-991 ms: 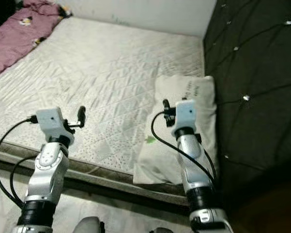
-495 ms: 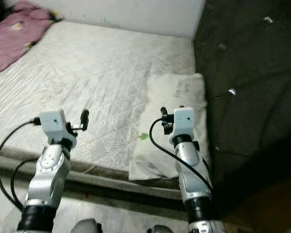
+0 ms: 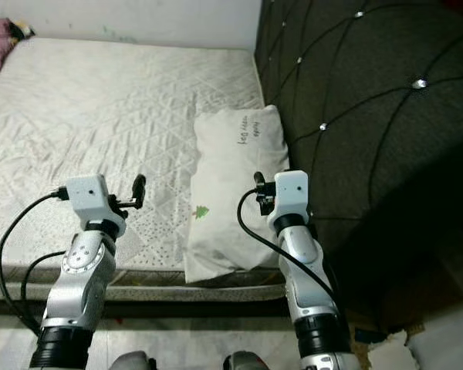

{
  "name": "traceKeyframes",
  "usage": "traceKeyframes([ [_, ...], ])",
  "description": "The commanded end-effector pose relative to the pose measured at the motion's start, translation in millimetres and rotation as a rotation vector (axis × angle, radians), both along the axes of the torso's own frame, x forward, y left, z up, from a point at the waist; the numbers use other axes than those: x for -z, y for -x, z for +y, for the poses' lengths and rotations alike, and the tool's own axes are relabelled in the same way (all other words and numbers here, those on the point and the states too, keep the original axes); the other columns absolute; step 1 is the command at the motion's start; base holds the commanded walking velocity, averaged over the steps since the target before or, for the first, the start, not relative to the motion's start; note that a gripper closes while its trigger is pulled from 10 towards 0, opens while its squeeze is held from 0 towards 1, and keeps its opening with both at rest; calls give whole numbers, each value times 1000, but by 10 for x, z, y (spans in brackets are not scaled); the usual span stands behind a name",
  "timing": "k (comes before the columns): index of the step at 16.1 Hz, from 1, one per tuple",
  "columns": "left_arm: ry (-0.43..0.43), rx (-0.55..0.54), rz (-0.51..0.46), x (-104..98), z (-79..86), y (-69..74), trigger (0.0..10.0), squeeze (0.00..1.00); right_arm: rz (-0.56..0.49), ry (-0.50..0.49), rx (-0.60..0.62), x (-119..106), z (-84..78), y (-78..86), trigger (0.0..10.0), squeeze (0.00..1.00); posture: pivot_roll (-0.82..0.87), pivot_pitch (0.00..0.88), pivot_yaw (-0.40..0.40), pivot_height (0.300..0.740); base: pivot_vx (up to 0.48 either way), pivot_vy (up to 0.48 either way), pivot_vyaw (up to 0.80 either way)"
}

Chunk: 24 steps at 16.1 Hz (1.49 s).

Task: Clean up the room

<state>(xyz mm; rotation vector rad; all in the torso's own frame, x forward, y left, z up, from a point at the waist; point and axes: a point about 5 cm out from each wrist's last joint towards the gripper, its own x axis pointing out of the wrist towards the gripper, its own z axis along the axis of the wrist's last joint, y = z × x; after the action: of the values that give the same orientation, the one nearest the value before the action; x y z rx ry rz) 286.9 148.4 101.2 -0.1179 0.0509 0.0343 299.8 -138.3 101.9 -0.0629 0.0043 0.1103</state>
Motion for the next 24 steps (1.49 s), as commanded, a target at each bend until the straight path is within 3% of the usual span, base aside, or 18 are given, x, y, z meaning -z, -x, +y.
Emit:
traceKeyframes([
  [1,8,1,-5,-33,8,-4,10000,0,-11,-5,-3,-47,-3,3,10000,0,34,0,-49,740,0,0,0],
  [22,37,0,5,-35,-10,-18,10000,0,19,-5,-21,-39,-13,-4,10000,0,27,0,-56,740,0,396,0],
  [24,41,4,-14,-49,-9,-9,10000,0,24,-3,-28,-31,-7,-5,10000,0,28,0,-57,740,0,0,0],
])
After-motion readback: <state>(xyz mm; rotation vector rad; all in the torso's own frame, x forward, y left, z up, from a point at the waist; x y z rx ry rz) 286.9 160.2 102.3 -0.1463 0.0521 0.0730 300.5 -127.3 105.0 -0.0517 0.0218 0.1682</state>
